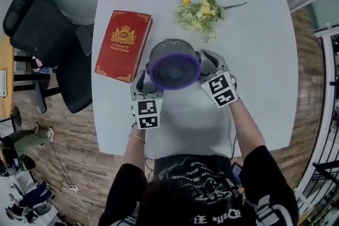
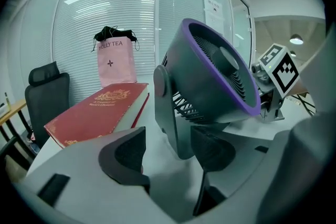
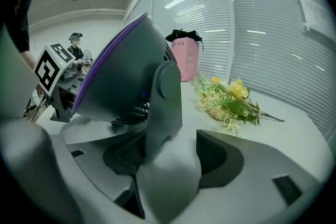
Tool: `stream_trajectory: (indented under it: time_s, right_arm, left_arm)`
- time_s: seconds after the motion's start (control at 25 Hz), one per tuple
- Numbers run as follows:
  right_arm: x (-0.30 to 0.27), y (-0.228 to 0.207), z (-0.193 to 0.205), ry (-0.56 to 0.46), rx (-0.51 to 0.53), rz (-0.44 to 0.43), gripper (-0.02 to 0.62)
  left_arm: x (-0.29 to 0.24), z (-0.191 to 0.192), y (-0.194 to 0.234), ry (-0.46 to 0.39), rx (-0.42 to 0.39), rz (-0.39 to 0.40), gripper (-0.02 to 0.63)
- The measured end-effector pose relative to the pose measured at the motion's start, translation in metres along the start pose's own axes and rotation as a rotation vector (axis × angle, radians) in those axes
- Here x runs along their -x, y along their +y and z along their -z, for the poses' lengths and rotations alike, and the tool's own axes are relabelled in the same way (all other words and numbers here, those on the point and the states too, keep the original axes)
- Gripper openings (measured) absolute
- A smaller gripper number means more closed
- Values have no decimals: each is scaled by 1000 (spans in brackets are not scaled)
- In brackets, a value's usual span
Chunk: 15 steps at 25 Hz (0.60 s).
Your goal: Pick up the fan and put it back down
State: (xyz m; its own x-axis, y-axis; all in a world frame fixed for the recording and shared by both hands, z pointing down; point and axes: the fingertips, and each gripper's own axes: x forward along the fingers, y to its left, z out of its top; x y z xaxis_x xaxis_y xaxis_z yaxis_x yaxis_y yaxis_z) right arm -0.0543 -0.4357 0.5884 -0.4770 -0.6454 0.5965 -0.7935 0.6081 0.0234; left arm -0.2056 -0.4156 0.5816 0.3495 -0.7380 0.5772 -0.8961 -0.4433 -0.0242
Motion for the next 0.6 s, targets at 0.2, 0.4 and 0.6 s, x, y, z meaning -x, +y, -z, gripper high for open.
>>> stream_trajectory:
  time_s: [0.2,0.4,0.6]
  right_arm:
    - [-10,1,-1,-18,14,-14,254]
    - [-19,5,3,21,97,-19,230]
    - [-19,6,1,18,108,-34,195]
  left_arm:
    - [-16,-3,-1,-2,-125,5,256]
    - [-26,0,6,9,-56,8,209]
    - [-30,2,-1,29,-129,37,147]
